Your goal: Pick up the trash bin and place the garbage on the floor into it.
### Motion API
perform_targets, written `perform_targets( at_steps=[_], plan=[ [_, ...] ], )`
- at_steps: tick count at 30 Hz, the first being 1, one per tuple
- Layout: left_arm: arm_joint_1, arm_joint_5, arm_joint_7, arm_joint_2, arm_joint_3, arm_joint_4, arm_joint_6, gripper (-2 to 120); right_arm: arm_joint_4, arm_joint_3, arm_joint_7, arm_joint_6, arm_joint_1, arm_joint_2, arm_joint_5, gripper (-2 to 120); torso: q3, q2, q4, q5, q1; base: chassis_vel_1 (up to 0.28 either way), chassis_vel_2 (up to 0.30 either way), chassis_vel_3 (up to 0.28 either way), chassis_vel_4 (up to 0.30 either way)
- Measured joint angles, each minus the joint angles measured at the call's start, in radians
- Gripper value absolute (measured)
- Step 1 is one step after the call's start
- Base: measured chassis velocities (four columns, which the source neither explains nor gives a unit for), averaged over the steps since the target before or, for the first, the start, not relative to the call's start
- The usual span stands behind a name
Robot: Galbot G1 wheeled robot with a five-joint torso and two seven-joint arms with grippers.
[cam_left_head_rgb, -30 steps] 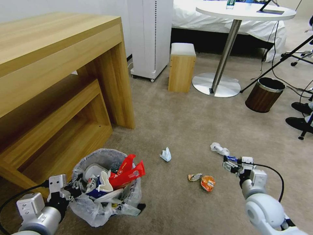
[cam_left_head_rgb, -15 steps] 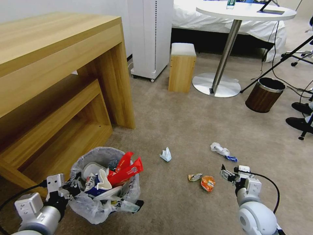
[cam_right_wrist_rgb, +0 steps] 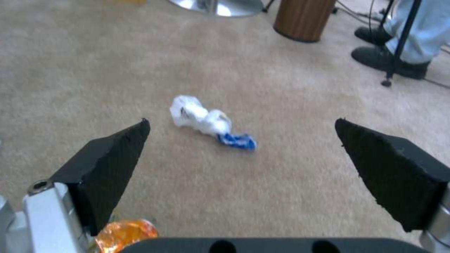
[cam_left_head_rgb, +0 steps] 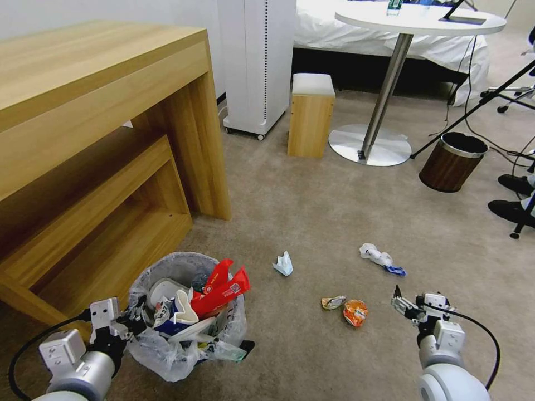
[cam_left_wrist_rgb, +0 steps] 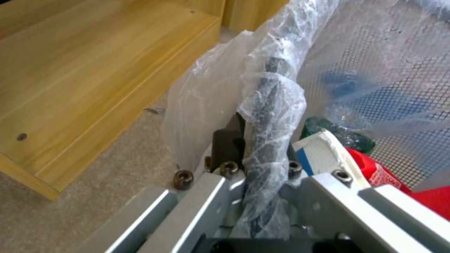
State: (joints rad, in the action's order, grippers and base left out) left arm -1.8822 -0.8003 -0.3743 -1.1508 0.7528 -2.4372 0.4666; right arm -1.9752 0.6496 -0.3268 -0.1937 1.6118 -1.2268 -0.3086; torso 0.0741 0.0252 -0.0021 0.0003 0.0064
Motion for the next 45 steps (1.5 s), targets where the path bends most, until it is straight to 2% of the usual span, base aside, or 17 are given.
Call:
perform_targets(
  at_steps=[5,9,16,18,19,23,32,45],
  plan=[
    [-0.001,0.026,0.008,-0.024,-0.025,-0.006,0.0,0,-0.041,0.023,0.004,0.005,0.014,0.023,-0.004,100,0.0,0.0,0.0,-0.0003,0.0,0.0,0.0,0.0,0.0],
    [-0.002,0.048,0.024,-0.036,-0.024,-0.013,0.0,0,-0.055,0.043,0.01,0.042,0.018,0.013,0.018,100,0.0,0.0,0.0,-0.0003,0.0,0.0,0.0,0.0,0.0],
    [-0.01,0.066,0.032,-0.053,-0.02,-0.027,0.003,0,-0.073,0.101,0.055,0.154,0.038,-0.067,0.137,100,0.0,0.0,-0.0001,-0.0003,0.0,0.0,0.0,0.0,0.0],
    [-0.006,0.072,0.037,-0.062,-0.02,-0.031,0.007,0,-0.073,0.126,0.086,0.23,0.047,-0.105,0.185,100,0.0,0.0,0.0,-0.0003,0.0,0.0,0.0,0.0,0.0],
    [-0.006,0.072,0.037,-0.062,-0.02,-0.031,0.007,0,-0.073,0.126,0.086,0.23,0.047,-0.105,0.185,100,0.0,0.0,0.0,-0.0003,0.0,0.0,0.0,0.0,0.0],
    [0.007,0.098,0.048,-0.08,-0.038,-0.018,0.007,0,-0.089,0.143,0.135,0.327,0.072,-0.178,0.223,100,0.0,0.0,-0.0002,-0.0004,0.0,0.0,0.0,0.0,0.0],
    [0.017,0.111,0.052,-0.099,-0.064,-0.016,0.001,0,-0.11,0.159,0.187,0.374,0.099,-0.257,0.238,100,0.0,0.0,-0.0001,-0.0004,0.0,0.0,0.0,0.0,0.0],
    [0.01,0.135,0.056,-0.099,-0.076,-0.009,-0.011,0,-0.085,0.147,0.203,0.406,0.099,-0.268,0.247,100,0.0,0.0,-0.0001,-0.0003,0.0,-0.031,0.033,0.039,-0.039]
  ],
)
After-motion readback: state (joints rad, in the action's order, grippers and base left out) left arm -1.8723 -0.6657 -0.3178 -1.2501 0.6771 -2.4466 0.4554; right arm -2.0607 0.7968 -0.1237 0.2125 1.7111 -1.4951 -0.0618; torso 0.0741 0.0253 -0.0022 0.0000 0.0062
